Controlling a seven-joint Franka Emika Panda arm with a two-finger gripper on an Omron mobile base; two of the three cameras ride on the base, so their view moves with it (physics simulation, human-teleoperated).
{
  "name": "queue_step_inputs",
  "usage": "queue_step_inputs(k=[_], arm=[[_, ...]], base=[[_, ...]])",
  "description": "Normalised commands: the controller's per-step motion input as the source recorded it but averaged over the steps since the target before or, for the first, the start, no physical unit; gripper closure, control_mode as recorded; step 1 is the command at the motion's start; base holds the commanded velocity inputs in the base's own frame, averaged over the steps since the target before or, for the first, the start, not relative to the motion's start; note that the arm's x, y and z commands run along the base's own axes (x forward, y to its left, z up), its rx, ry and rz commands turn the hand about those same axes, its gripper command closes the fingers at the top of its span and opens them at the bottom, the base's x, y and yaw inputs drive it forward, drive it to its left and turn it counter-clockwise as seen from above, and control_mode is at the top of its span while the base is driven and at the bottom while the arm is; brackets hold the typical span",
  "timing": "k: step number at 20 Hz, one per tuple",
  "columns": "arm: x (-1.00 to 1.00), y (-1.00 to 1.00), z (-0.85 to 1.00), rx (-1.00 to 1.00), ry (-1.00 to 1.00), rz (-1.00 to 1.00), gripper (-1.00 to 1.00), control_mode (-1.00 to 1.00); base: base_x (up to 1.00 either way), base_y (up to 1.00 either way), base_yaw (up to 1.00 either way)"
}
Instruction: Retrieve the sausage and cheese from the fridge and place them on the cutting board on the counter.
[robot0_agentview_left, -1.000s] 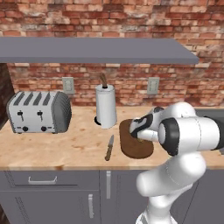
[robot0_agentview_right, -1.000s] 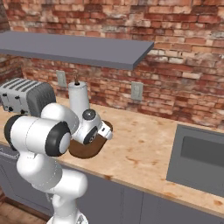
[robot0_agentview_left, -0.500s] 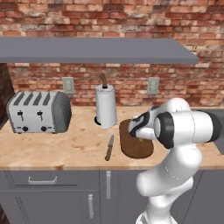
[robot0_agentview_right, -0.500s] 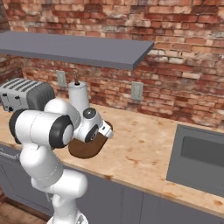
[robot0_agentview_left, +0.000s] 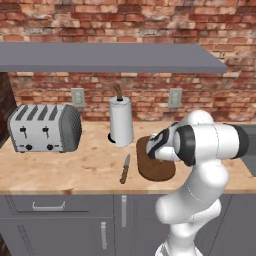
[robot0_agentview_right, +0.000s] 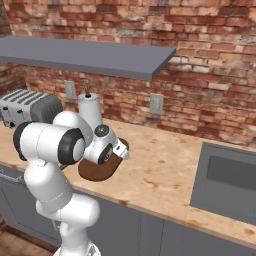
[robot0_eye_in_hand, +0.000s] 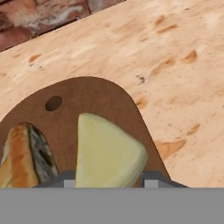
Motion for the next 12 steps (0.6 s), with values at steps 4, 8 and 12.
queue_step_inputs(k=[4, 8, 12], arm=[[0.04, 0.00, -0.02, 0.00, 0.00, -0.03, 1.00, -1.00], [0.11, 0.00, 0.00, 0.00, 0.00, -0.02, 1.00, -1.00], [0.07, 0.00, 0.00, 0.00, 0.00, -0.02, 1.00, -1.00]], base=[[0.00, 0.00, 0.00], [0.00, 0.00, 0.00], [0.00, 0.00, 0.00]])
